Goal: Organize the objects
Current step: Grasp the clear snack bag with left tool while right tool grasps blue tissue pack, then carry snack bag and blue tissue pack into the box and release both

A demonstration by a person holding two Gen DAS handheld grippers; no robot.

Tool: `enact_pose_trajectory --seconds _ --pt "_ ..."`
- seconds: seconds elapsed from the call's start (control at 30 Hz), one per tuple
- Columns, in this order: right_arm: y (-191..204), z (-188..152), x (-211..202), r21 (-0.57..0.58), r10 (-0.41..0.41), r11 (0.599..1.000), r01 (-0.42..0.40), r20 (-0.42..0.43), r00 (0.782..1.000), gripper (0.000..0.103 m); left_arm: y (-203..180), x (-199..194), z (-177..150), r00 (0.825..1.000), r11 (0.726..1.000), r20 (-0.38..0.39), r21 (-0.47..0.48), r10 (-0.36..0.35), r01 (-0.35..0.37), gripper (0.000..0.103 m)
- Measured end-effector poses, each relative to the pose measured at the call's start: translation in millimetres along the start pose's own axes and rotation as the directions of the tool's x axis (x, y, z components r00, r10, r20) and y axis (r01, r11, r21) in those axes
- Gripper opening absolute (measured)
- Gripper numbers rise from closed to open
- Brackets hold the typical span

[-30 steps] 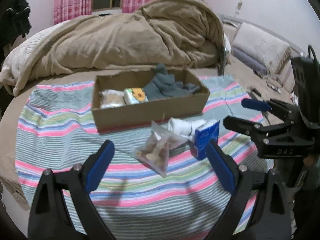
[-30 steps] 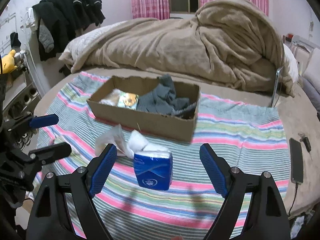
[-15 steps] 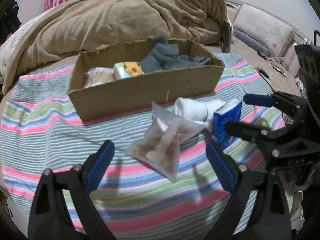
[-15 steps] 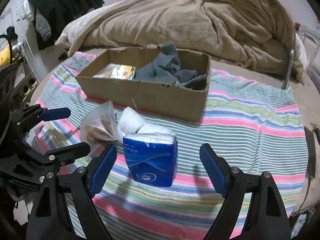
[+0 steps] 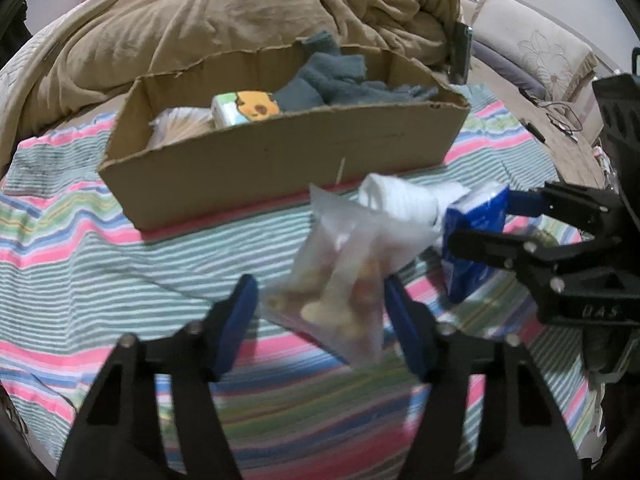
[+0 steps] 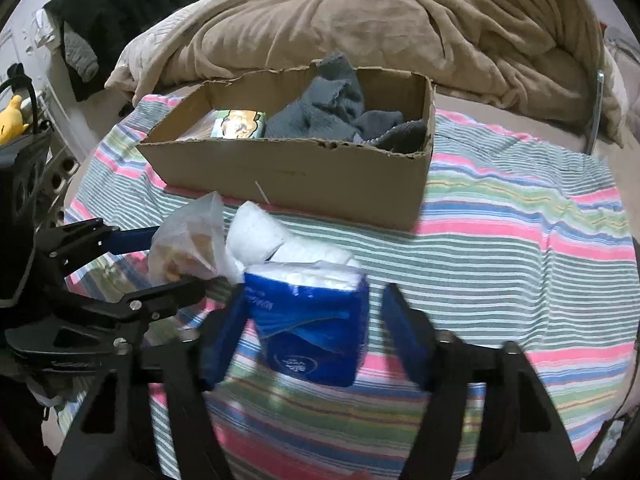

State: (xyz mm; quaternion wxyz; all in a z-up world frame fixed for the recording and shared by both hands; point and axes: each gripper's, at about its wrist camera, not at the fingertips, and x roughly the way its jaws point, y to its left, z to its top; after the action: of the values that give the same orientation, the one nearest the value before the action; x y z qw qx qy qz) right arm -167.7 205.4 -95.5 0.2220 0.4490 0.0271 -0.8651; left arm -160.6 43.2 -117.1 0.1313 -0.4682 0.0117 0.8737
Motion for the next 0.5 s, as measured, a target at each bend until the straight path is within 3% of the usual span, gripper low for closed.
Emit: enact_pose_trajectory --seconds 0.13,0.5 --pt "6 -1 -3 -0.026 -0.013 1.000 0.013 0.010 1.000 0.048 0 -3 -2 1.000 1.000 0.018 -0.003 -0.001 0.001 0.057" --pt "4 1 -38 -0.023 -0.034 0.999 0.036 0.082 0.996 0.046 1 -30 -6 0.996 1.000 0.086 -0.025 -0.006 0.008 0.053"
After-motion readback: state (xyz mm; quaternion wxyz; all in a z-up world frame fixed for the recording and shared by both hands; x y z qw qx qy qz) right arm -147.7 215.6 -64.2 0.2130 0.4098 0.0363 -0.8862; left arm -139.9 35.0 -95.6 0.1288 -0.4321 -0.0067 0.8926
